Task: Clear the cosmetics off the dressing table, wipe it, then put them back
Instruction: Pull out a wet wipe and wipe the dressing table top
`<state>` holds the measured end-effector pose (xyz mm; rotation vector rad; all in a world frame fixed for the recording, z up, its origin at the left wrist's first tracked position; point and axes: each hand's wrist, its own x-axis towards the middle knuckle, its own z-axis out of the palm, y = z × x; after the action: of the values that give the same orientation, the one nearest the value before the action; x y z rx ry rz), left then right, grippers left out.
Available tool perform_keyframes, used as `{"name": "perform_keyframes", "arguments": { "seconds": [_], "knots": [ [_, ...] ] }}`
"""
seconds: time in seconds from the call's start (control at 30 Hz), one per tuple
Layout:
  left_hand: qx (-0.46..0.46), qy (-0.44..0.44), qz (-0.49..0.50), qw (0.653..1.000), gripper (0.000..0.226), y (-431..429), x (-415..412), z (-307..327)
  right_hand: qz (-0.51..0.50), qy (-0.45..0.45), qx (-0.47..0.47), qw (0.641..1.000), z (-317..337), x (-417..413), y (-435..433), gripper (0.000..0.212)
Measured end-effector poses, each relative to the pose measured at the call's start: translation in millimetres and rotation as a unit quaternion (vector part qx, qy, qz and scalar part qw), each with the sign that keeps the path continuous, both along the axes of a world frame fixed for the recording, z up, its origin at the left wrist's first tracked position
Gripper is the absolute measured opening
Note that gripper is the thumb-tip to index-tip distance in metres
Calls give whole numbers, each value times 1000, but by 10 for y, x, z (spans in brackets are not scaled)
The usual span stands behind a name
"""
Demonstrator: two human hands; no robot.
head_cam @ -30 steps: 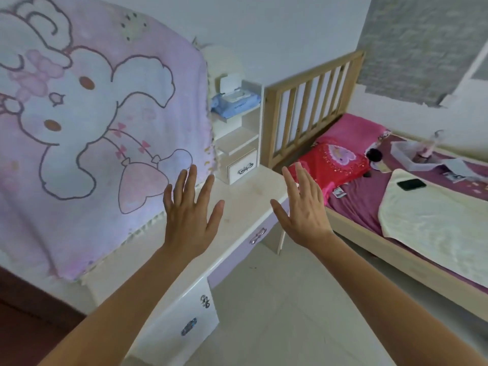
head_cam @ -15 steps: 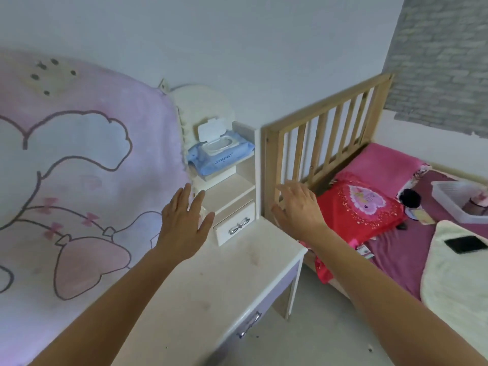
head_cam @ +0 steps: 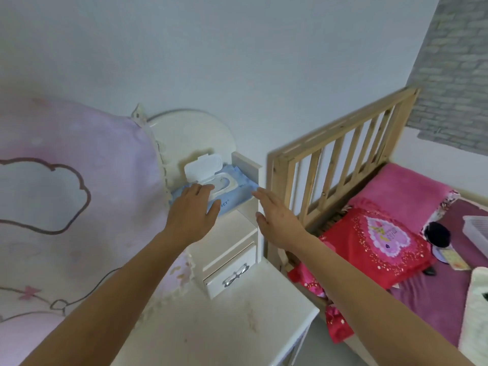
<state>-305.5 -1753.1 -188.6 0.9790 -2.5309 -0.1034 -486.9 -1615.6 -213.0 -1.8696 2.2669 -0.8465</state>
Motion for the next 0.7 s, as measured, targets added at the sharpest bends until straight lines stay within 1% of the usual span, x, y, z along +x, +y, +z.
{"name": "perform_keyframes", "arguments": {
  "seconds": [0.1, 0.17, 0.27, 0.37, 0.43, 0.5, 0.57, 0.63, 0.7],
  "knots": [
    [1, 32, 46, 998, 36, -227, -302, -3, 24, 56, -13, 998, 29, -115, -251, 60],
    [7, 34, 87, 996, 46, -342, -465, -21, 41, 78, -12, 996, 19, -208, -397, 60],
    [15, 23, 144, 989, 58, -452, -606, -72, 52, 65, -25, 996, -73, -320, -531, 60],
    [6, 2, 176, 984, 64, -504, -662, -120, 49, 53, -66, 995, -200, -345, -613, 59],
    [8, -7, 187, 982, 64, -541, -702, -117, 51, 55, -88, 993, -241, -366, -674, 54],
    [7, -7, 191, 982, 58, -556, -738, -110, 55, 61, -104, 991, -237, -428, -748, 48],
    [-9, -11, 200, 980, 51, -525, -763, -98, 64, 69, -115, 989, -209, -495, -813, 40],
    [-21, -27, 222, 975, 51, -487, -789, -87, 67, 78, -129, 986, -173, -531, -856, 32],
    [-9, -37, 241, 970, 49, -472, -811, -66, 65, 81, -134, 986, -129, -550, -881, 26]
  ]
}}
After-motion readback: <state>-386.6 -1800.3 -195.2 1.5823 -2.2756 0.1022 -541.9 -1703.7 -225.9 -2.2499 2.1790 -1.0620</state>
